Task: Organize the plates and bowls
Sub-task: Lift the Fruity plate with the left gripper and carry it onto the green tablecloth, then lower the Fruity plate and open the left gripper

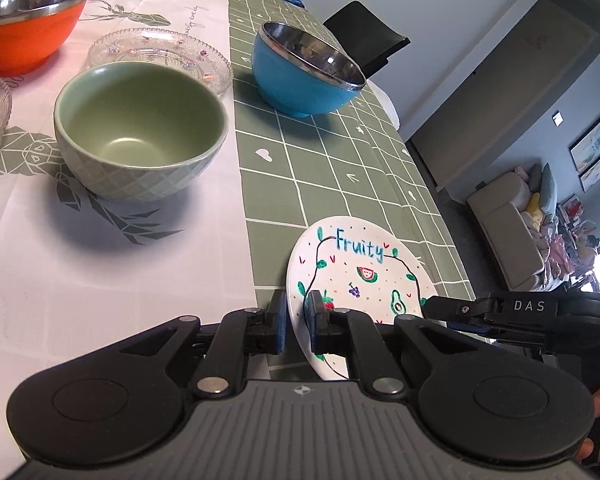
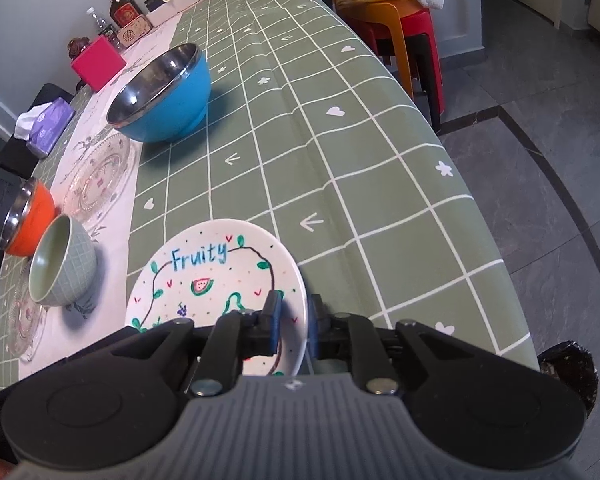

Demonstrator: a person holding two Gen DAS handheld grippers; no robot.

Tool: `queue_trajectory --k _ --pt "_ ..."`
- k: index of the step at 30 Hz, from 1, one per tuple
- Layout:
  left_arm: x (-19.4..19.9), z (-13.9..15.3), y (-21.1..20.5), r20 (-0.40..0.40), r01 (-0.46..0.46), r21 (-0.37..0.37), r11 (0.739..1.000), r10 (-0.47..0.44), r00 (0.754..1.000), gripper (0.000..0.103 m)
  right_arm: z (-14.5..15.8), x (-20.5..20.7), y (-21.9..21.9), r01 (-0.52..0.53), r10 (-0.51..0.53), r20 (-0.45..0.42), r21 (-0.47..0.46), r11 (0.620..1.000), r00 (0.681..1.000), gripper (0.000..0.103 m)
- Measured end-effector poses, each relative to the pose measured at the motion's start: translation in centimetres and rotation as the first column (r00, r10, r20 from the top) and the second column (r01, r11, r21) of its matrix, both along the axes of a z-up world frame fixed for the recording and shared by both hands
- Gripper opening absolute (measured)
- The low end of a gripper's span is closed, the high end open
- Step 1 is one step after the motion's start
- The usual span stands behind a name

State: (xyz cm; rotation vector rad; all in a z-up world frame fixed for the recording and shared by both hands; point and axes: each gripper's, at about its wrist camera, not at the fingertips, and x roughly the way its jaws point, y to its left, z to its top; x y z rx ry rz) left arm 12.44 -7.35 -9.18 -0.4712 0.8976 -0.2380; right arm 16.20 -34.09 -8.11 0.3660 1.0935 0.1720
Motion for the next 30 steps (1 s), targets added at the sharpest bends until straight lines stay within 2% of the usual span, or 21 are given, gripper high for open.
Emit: queue_trajectory --k 1,3,6,8,12,18,26,30 --pt "0.0 0.0 0.1 -0.002 -0.004 -0.009 1.0 0.004 1.0 0.012 0.0 0.0 -0.1 0.003 -0.003 -0.003 0.006 1.0 1.0 0.014" --pt "0.1 0.1 0.2 -0.002 -0.004 -0.026 1.0 0.004 1.0 0.022 0.0 0.1 -0.2 0.011 -0.01 -0.012 0.03 0.999 1.0 0.019" --pt "-0.2 0.6 0.2 0.027 -0.01 -0.004 1.0 0.01 1.0 0.032 0.3 0.0 -0.2 0.017 -0.017 -0.002 0.045 0.999 1.0 0.03" --pt "-0.6 1.3 0.2 0.052 -0.005 0.018 1.0 0.004 0.999 0.034 0.9 -0.3 0.0 0.017 -0.018 0.023 0.044 0.999 1.0 0.035" --pt "-2.3 3.5 0.0 0.137 0.027 0.083 0.996 -0.038 0.99 0.035 2.8 -1.3 1.3 -0.016 0.015 0.138 0.006 1.0 0.99 0.042" --pt "-5.0 6.9 1.7 0.23 0.072 0.149 0.986 -0.105 0.968 0.043 5.2 -3.8 5.3 -0.175 0.151 0.286 0.061 0.983 0.946 0.053" --pt "-6.2 8.3 7.9 0.203 0.068 0.172 0.983 -0.103 0.974 0.044 5.2 -6.3 12.1 -0.337 0.288 0.33 0.101 0.936 0.899 0.053" --pt "-6.1 8.0 11.0 0.192 0.059 0.244 0.968 -0.108 0.975 0.044 4.0 -6.5 15.5 -0.373 0.312 0.297 0.179 0.91 0.903 0.053"
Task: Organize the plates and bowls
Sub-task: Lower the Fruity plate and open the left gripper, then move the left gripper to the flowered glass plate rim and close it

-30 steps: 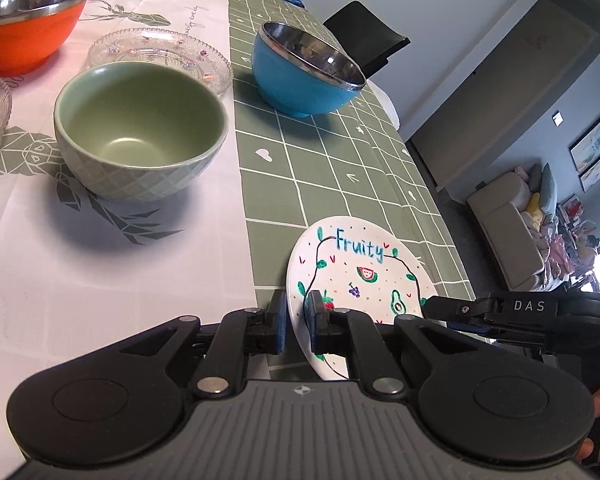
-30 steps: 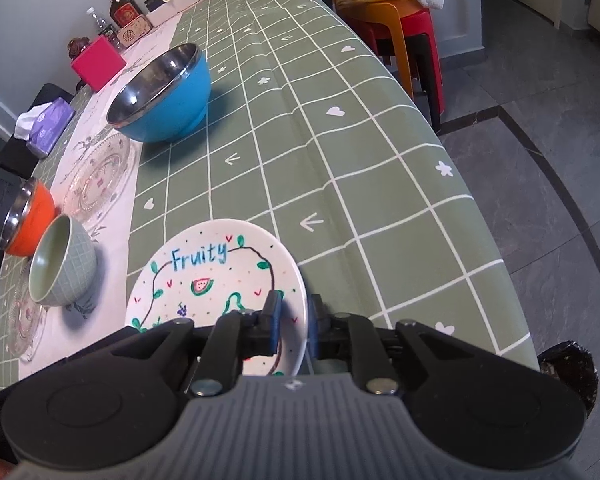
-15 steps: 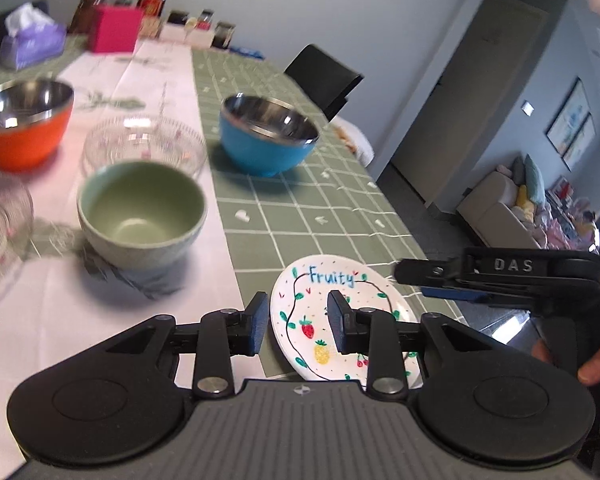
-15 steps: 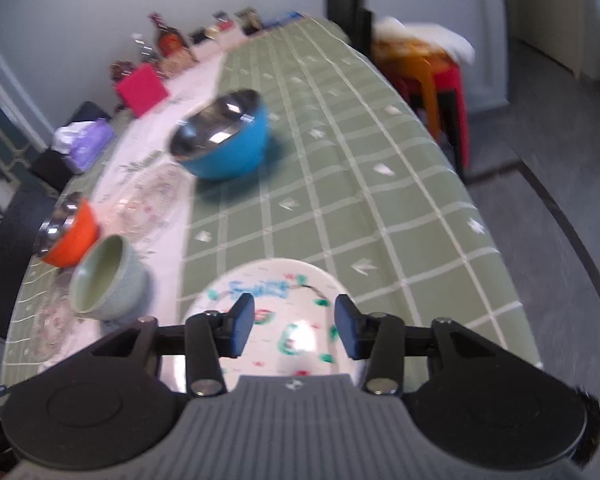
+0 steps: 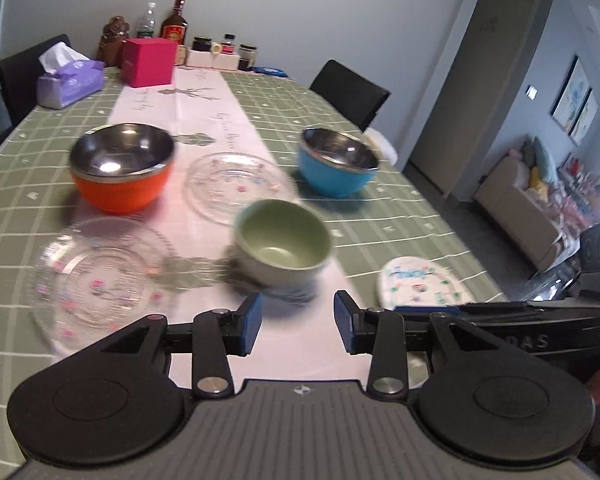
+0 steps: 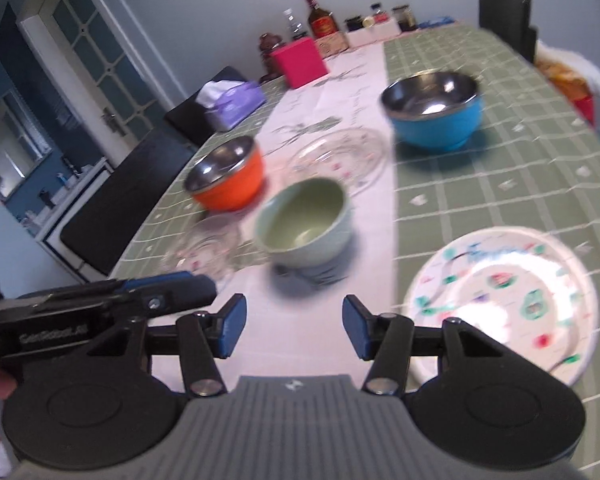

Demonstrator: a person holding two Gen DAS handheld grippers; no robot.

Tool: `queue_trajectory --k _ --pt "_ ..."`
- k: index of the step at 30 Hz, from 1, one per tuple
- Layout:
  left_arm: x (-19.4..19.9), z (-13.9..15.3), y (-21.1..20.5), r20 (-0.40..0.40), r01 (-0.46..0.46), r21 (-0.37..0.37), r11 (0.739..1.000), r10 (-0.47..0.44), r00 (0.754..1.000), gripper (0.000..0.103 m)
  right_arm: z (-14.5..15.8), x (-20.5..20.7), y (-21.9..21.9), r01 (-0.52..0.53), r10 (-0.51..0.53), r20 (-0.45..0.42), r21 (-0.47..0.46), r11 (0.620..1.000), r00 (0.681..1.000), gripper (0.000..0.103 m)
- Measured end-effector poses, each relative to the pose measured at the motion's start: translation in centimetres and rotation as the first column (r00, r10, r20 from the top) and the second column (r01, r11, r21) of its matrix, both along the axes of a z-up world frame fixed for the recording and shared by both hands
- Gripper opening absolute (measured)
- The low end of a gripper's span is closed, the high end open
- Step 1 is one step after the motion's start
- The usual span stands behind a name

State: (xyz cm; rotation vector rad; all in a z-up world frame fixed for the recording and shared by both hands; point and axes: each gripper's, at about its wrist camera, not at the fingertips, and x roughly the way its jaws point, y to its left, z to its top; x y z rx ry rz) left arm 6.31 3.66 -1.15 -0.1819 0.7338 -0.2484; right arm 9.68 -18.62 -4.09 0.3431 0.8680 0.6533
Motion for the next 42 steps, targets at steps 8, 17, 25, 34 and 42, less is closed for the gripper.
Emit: queue_trajectory --k 8,17,25,34,42 --pt "1.3 0.2 6.4 0.007 -0.047 0.088 0.995 0.047 0.999 0.044 -2.8 0.1 6.5 0.004 0.001 -0.114 0.047 0.999 0.994 0.053" --pt "3.3 -0.6 12.6 -0.01 -0.076 0.152 0.985 0.079 0.997 0.044 -2.6 2.8 10.1 0.047 -0.037 -0.137 0.066 0.997 0.99 0.053" --pt "5.2 -2.5 17.7 -0.083 -0.149 0.083 0.985 0.156 0.984 0.044 -3.3 4.8 12.9 0.076 -0.071 -0.169 0.023 0.997 0.983 0.053" --pt "7.2 -5.1 19.6 -0.165 -0.162 -0.01 0.987 0.158 0.974 0.036 -4.4 5.5 14.3 0.079 -0.079 -0.167 -0.004 0.997 0.983 0.047" --pt "7.9 -6.0 18.8 -0.196 -0.135 -0.027 0.99 0.127 0.972 0.032 -4.6 6.1 14.6 0.073 -0.072 -0.17 0.003 0.997 0.983 0.038"
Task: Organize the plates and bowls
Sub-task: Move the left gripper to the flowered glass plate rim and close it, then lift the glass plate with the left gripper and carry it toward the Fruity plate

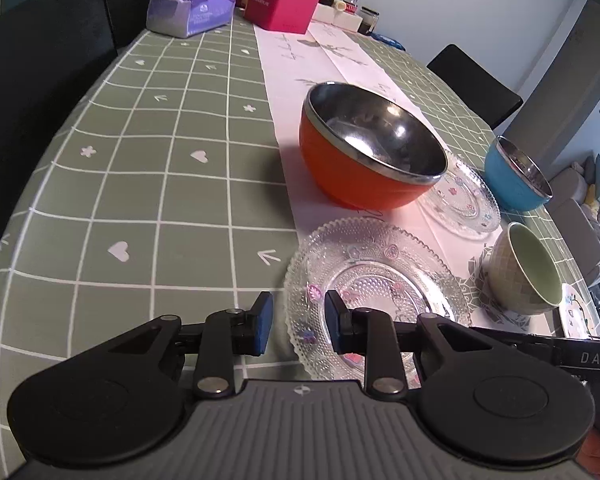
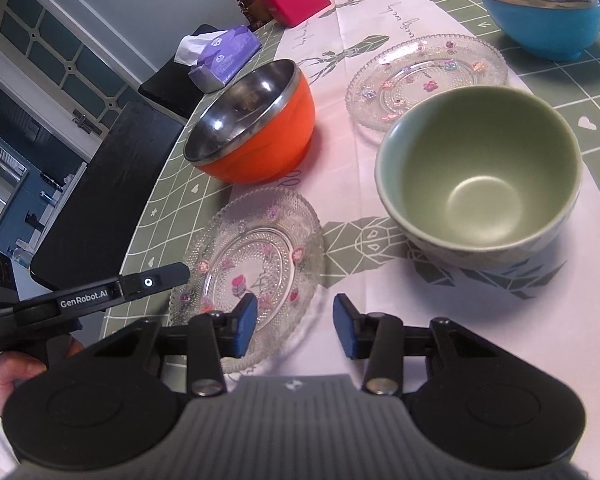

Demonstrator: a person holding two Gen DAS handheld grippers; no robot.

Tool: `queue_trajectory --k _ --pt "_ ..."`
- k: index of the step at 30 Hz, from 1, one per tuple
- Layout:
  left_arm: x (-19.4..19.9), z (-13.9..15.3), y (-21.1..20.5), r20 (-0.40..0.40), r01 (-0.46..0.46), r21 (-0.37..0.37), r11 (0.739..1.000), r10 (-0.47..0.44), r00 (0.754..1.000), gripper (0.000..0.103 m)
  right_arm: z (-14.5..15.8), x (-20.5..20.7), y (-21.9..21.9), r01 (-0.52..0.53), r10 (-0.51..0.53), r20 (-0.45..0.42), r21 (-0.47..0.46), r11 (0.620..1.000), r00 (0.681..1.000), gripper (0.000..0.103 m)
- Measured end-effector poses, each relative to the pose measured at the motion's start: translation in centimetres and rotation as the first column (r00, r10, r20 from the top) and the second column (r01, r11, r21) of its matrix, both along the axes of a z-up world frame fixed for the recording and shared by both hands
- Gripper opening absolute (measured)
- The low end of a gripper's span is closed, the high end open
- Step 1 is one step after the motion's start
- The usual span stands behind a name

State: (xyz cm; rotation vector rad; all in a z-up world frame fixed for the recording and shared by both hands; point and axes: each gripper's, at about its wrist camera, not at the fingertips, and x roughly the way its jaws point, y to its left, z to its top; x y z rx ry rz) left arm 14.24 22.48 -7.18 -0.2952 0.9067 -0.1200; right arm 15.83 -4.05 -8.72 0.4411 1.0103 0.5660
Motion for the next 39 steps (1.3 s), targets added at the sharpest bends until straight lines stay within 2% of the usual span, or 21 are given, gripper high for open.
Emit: queue_trajectory --k 8,15,19,20,24,27,29,30,31,36,37,39 --pt "0.5 -0.4 -0.2 -0.01 -0.016 -0.04 0.999 0.016 1.0 0.031 -0.5 0.6 0.0 -0.007 0.007 -0.017 0.036 0.999 1.0 0.022" --pt "0.6 -0.4 -0.2 -0.022 -0.047 -0.043 0.998 0.046 0.999 0.029 -0.7 0.7 -0.1 -0.007 0.007 -0.009 0.017 1.0 1.0 0.009" --pt "0.2 -0.2 -0.4 -0.047 -0.036 -0.025 0.999 0.035 0.998 0.022 -0.5 0.6 -0.4 -0.013 0.013 -0.018 0.009 1.0 1.0 0.009" --pt "0.0 -0.1 -0.4 -0.056 -0.032 -0.02 0.999 0.03 0.998 0.017 -0.4 0.5 -0.4 -0.014 0.014 -0.02 0.002 1.0 1.0 0.009" --pt "-0.9 -0.2 -0.4 -0.062 -0.008 -0.038 0.999 0.006 0.998 0.017 -0.3 0.1 -0.9 -0.012 0.012 -0.03 -0.005 1.0 0.999 0.008" --pt "-1.3 -0.3 -0.3 -0.047 -0.018 -0.053 0.998 0.015 0.999 0.019 -0.5 0.1 -1.4 -0.007 0.008 -0.056 0.026 1.0 0.998 0.012" --pt "-1.4 -0.4 -0.2 -0.038 -0.023 -0.045 0.999 0.022 0.999 0.026 -0.5 -0.1 -1.7 0.007 -0.006 -0.057 0.028 1.0 0.998 0.014" --pt "-1.4 -0.4 -0.1 -0.033 -0.031 -0.048 0.998 0.03 0.999 0.029 -0.4 -0.1 -1.8 0.011 -0.009 -0.054 0.026 1.0 0.998 0.019" --pt "-1.4 -0.5 0.0 -0.031 -0.035 -0.053 0.998 0.033 0.999 0.029 -0.3 -0.2 -1.9 0.012 -0.011 -0.05 0.028 1.0 0.999 0.021" --pt "-1.2 -0.5 -0.2 -0.03 -0.024 -0.047 0.999 0.022 0.999 0.029 -0.6 0.0 -1.9 -0.001 0.004 -0.051 0.05 0.999 0.999 0.021" --pt "-1.2 -0.5 -0.3 -0.03 -0.019 -0.043 0.999 0.017 0.999 0.028 -0.7 0.1 -1.8 -0.006 0.009 -0.053 0.059 0.998 0.999 0.021" --pt "-1.2 -0.5 -0.5 -0.035 -0.013 -0.044 0.999 0.012 0.999 0.018 -1.0 0.2 -1.8 -0.017 0.022 -0.062 0.084 0.996 0.998 0.018"
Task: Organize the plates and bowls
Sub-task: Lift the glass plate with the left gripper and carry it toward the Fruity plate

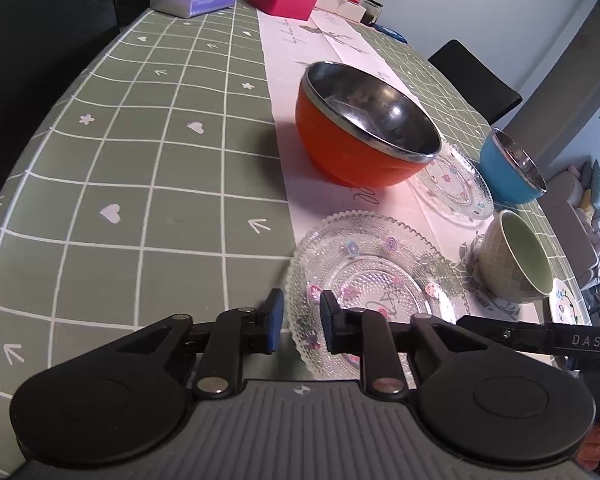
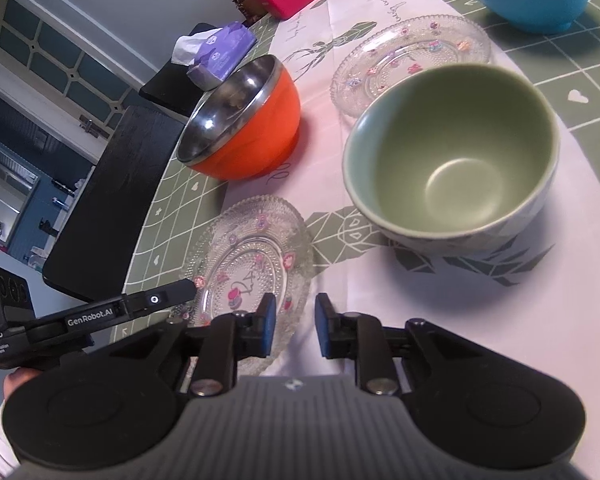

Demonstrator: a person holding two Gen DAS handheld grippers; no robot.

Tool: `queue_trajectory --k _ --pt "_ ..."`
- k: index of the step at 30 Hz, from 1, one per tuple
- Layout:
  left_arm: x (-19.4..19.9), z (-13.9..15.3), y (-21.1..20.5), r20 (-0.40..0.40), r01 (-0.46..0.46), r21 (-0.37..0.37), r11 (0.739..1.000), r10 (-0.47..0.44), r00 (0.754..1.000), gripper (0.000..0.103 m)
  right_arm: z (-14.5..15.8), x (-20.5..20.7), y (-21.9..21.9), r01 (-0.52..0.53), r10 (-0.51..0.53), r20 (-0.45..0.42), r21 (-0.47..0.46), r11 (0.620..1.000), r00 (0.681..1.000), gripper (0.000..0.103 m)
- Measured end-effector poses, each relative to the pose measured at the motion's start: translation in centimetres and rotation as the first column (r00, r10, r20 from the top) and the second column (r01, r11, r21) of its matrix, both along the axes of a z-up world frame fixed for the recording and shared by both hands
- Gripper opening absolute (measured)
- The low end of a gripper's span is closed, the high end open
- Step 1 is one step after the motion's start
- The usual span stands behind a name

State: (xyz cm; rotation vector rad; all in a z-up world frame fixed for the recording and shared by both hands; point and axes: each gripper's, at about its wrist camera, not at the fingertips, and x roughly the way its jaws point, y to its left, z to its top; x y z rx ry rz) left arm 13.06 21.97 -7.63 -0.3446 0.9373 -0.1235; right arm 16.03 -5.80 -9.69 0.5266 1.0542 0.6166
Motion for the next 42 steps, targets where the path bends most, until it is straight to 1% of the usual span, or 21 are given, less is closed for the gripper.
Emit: queue_trajectory --k 2,3,4,6,9,12,14,18,23,29,35,42 --pt "0.0 0.1 -0.2 -0.006 -0.005 0.009 1.0 0.005 1.0 0.018 -0.2 0.0 -0.1 0.01 -0.01 0.003 -0.001 1.0 1.0 0.012" --pt "0.0 0.1 -0.3 -0.008 -0.011 0.01 1.0 0.011 1.0 0.018 -0.2 0.0 -0.1 0.01 -0.01 0.006 -0.006 1.0 1.0 0.007" --pt "0.0 0.1 -0.3 -0.008 -0.009 0.014 1.0 0.01 1.0 0.018 -0.3 0.0 -0.2 0.008 -0.008 0.008 0.001 1.0 1.0 0.007" --pt "-0.1 0.2 -0.6 -0.004 0.002 0.031 1.0 -0.001 1.0 0.017 -0.2 -0.1 -0.3 0.004 -0.004 0.011 0.0 1.0 1.0 0.007" --pt "-0.4 0.3 -0.7 -0.009 0.01 0.031 0.999 -0.01 1.0 0.017 0.1 -0.3 -0.2 -0.001 0.002 0.029 -0.023 1.0 1.0 0.007" --pt "-0.8 0.5 -0.8 -0.019 0.006 0.03 1.0 -0.006 1.0 0.017 0.1 -0.5 -0.4 -0.006 0.006 0.023 -0.022 1.0 1.0 0.007" --pt "-1.2 1.0 -0.8 -0.005 0.0 0.027 1.0 0.0 1.0 0.017 0.3 -0.7 -0.5 -0.01 0.01 0.023 -0.018 1.0 1.0 0.007" --pt "-2.0 2.3 -0.8 0.035 -0.011 -0.006 1.0 0.012 0.999 0.017 1.1 -1.3 -0.9 -0.015 0.015 0.037 -0.012 1.0 0.999 0.007" --pt "-3.1 3.8 -2.1 0.065 -0.002 -0.001 1.0 0.002 0.998 0.017 2.5 -2.2 -1.9 -0.011 0.012 0.053 -0.014 1.0 0.999 0.007" --pt "-5.2 5.4 -3.9 0.096 0.016 -0.027 0.999 -0.014 0.995 0.017 3.6 -3.9 -4.1 0.003 -0.002 0.059 -0.018 1.0 0.998 0.007" --pt "-7.2 5.7 -6.3 0.11 0.056 -0.047 0.997 -0.05 0.993 0.017 4.6 -6.3 -7.1 0.02 -0.018 0.076 -0.025 0.999 0.997 0.007" --pt "-8.4 5.8 -9.4 0.134 0.084 -0.093 0.992 -0.071 0.988 0.017 4.9 -8.1 -11.1 0.061 -0.059 0.081 -0.018 0.998 0.995 0.007"
